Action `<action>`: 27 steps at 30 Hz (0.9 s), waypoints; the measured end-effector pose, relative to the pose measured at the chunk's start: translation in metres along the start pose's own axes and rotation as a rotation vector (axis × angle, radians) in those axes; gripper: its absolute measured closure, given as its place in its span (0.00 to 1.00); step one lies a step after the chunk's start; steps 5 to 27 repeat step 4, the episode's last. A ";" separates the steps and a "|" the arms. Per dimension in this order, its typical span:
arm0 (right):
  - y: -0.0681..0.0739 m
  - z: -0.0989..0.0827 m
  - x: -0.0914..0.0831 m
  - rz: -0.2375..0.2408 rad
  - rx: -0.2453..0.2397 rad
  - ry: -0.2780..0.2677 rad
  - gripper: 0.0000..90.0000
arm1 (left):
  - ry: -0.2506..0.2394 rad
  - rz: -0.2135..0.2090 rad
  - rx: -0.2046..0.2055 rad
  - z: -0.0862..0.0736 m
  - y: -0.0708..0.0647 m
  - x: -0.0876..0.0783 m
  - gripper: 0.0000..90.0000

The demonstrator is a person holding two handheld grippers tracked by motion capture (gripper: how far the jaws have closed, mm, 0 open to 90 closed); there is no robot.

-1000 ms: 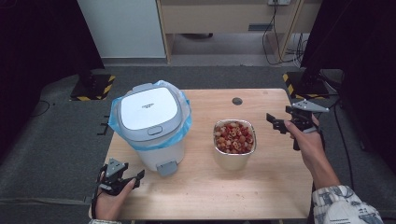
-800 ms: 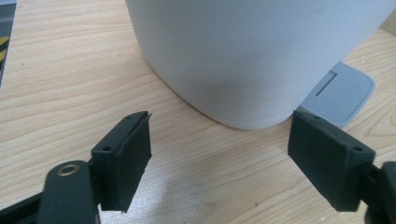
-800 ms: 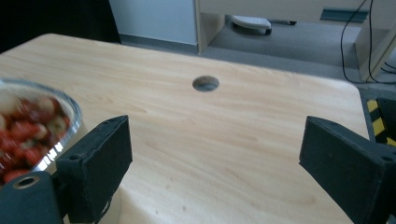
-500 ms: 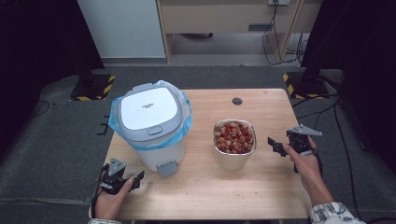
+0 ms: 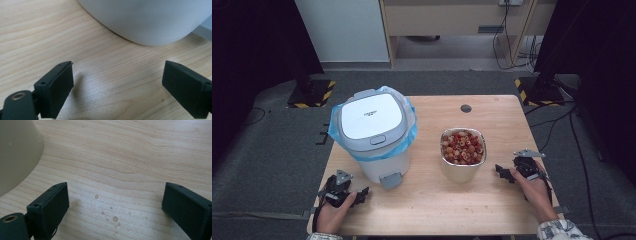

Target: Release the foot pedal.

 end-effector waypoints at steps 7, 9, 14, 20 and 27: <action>0.005 0.000 0.002 -0.030 -0.039 0.022 0.08 | 0.009 -0.001 0.008 0.000 -0.001 0.001 0.09; 0.005 0.000 0.002 -0.030 -0.039 0.022 0.08 | 0.009 -0.001 0.008 0.000 -0.001 0.001 0.09; 0.005 0.000 0.002 -0.030 -0.039 0.022 0.08 | 0.009 -0.001 0.008 0.000 -0.001 0.001 0.09; 0.005 0.000 0.002 -0.030 -0.039 0.022 0.08 | 0.009 -0.001 0.008 0.000 -0.001 0.001 0.09; 0.005 0.000 0.002 -0.030 -0.039 0.022 0.08 | 0.009 -0.001 0.008 0.000 -0.001 0.001 0.09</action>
Point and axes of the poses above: each handheld gripper's, and its own axes: x roughly forward along the jaws, z roughly out of its top, y roughly to its left, the point moved 2 cm from there along x, roughly forward along the jaws, and after that the axes turned 8 degrees about -x, right-handed, at the moved point
